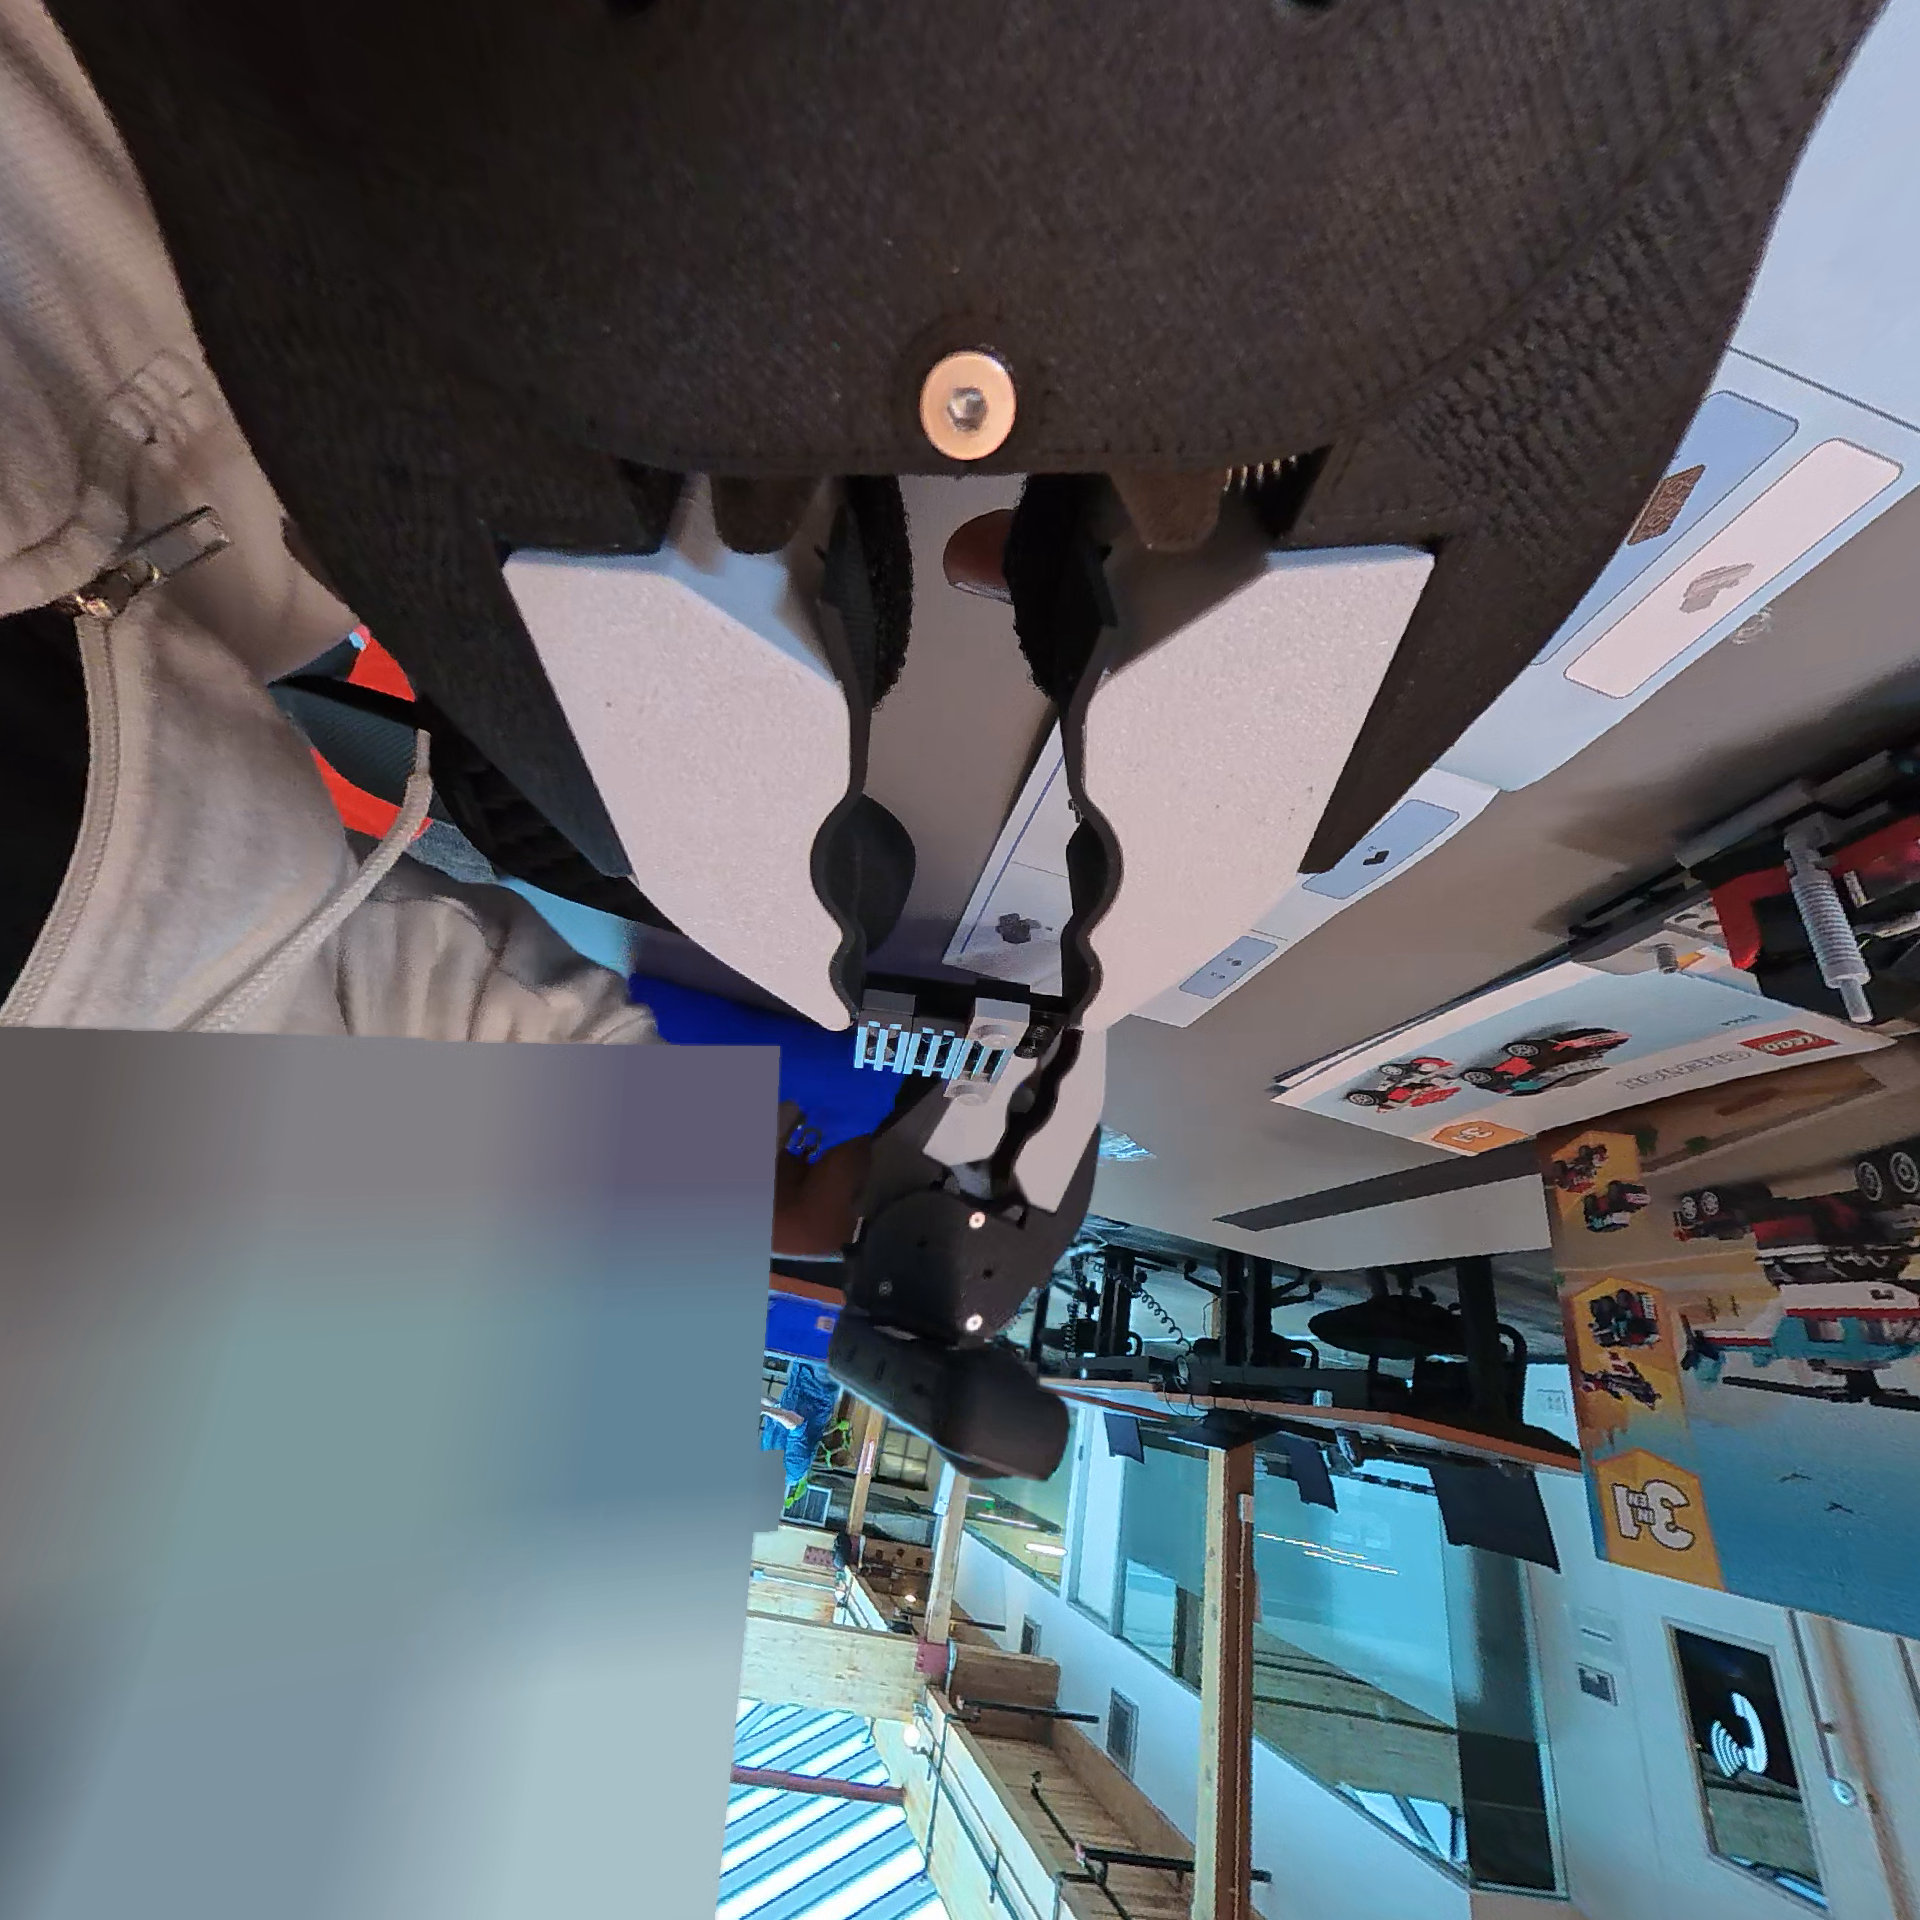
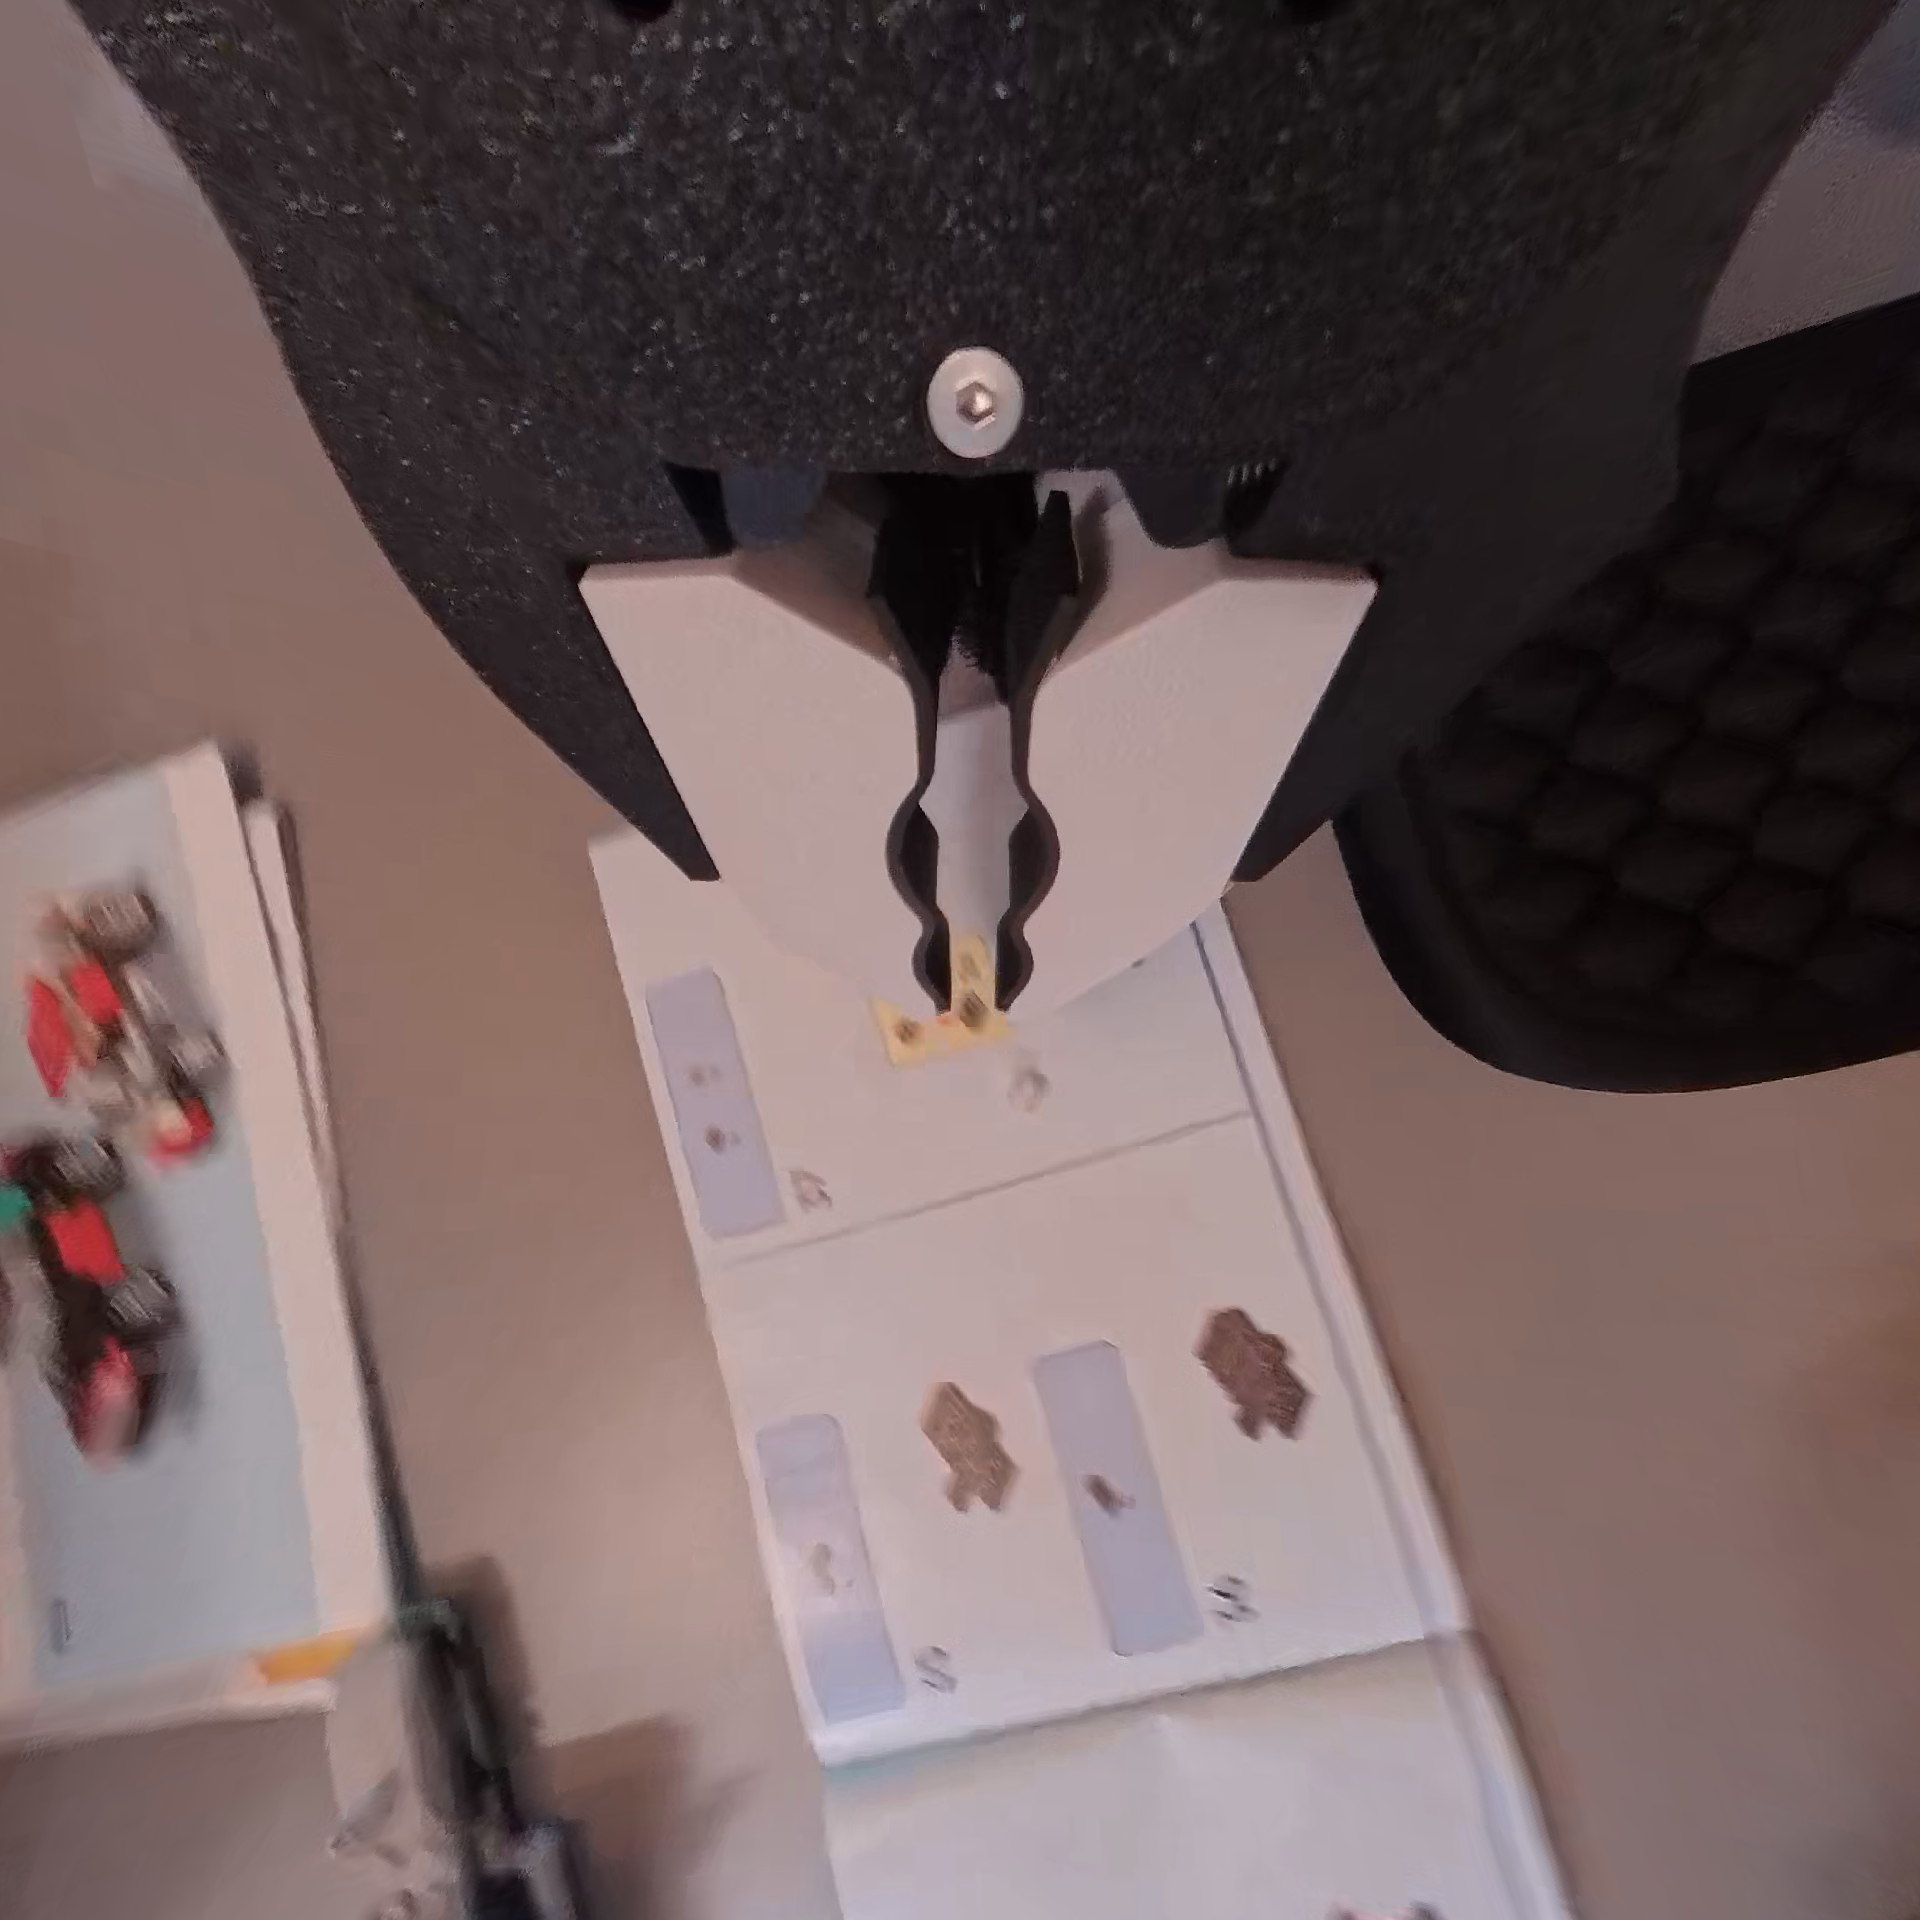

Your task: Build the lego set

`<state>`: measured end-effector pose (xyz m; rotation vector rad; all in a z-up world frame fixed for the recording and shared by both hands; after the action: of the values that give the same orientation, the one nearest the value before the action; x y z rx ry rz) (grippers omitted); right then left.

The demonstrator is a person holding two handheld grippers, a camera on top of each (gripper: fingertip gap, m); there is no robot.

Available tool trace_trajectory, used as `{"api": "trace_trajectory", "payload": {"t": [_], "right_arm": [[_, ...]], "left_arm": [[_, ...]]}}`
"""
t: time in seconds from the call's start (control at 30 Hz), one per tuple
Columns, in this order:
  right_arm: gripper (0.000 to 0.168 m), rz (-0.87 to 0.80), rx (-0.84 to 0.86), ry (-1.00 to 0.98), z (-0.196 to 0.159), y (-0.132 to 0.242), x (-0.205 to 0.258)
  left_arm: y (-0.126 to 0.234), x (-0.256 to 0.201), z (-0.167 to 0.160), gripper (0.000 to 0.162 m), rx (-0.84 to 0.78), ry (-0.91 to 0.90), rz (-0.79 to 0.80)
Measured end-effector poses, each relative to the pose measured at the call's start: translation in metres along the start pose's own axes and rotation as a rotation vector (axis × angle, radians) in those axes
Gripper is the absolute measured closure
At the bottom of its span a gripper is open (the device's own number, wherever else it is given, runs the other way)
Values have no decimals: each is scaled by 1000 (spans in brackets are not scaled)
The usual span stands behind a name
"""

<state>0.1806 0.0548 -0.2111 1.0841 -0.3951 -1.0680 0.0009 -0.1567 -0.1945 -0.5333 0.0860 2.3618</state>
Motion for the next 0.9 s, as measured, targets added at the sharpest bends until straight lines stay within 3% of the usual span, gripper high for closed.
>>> {"api": "trace_trajectory", "payload": {"t": [0.13,0.23,0.53,0.9], "right_arm": [[158,-169,114,-292,-21,24,-4],[156,-197,104,-355,-27,33,0],[159,20,40,-153,1,7,6],[161,91,58,-12,17,-20,0]], "left_arm": [[-1,0,0,126,8,0,-6],[-1,0,0,126,11,-1,-9],[-1,-1,-1,126,16,-9,-8],[-3,-2,-2,126,35,-18,-10]]}}
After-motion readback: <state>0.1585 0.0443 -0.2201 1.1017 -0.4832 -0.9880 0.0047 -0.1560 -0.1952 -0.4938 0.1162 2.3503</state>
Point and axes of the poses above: each gripper's, where its closed fingertips meet, y back along the fingers, z out of its top, x = y × z across the jaws, the point moved 9 cm from there along y, back along the fingers, and after that the axes turned 13 degrees about y, right-handed, at the moved point
